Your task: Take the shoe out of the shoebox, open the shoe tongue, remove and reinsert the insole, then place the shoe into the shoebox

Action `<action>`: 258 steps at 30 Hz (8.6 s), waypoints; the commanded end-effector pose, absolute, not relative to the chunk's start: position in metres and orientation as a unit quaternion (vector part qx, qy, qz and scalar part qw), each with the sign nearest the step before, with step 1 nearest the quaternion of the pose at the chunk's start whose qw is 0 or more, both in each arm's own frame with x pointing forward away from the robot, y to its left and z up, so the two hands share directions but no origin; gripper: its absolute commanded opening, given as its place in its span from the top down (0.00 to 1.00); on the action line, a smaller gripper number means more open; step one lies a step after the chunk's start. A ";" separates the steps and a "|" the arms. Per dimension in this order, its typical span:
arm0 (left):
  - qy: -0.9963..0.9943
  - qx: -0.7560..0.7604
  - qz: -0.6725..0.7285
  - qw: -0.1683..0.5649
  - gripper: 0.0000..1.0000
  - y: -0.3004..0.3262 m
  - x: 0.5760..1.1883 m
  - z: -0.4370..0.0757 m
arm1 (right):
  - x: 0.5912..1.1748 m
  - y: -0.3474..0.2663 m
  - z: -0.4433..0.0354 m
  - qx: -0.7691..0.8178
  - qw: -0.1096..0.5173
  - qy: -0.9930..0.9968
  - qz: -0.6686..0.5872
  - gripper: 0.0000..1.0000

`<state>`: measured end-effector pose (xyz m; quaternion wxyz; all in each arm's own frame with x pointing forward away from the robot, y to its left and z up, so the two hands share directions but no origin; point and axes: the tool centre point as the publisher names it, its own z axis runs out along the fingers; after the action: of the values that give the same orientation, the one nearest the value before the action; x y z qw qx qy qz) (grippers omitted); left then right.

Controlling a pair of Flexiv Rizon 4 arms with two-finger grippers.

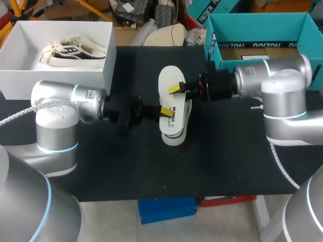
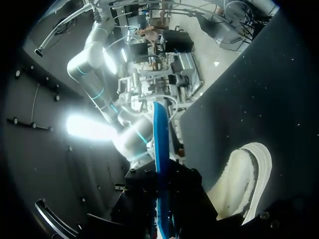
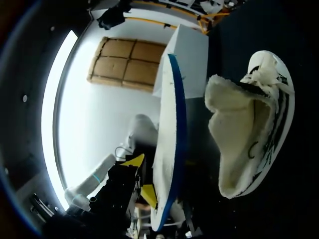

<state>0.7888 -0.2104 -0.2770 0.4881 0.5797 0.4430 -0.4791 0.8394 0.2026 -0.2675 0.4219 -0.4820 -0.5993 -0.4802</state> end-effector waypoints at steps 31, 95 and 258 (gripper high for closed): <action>0.544 0.645 -0.317 0.434 0.00 -0.151 0.792 -0.233 | 0.848 0.205 -0.268 -0.480 0.430 -0.603 -0.470 1.00; 0.660 0.743 0.035 0.099 0.00 -0.197 0.779 -0.197 | 0.848 0.205 -0.268 -0.480 0.430 -0.603 -0.470 1.00; 0.438 0.488 -0.470 0.591 0.06 -0.173 0.817 -0.273 | 0.848 0.205 -0.268 -0.480 0.430 -0.603 -0.470 1.00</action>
<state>0.8150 -0.1631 -0.2675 0.5754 0.5022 0.4493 -0.4636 0.8472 0.2047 -0.2680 0.4298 -0.4797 -0.6027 -0.4710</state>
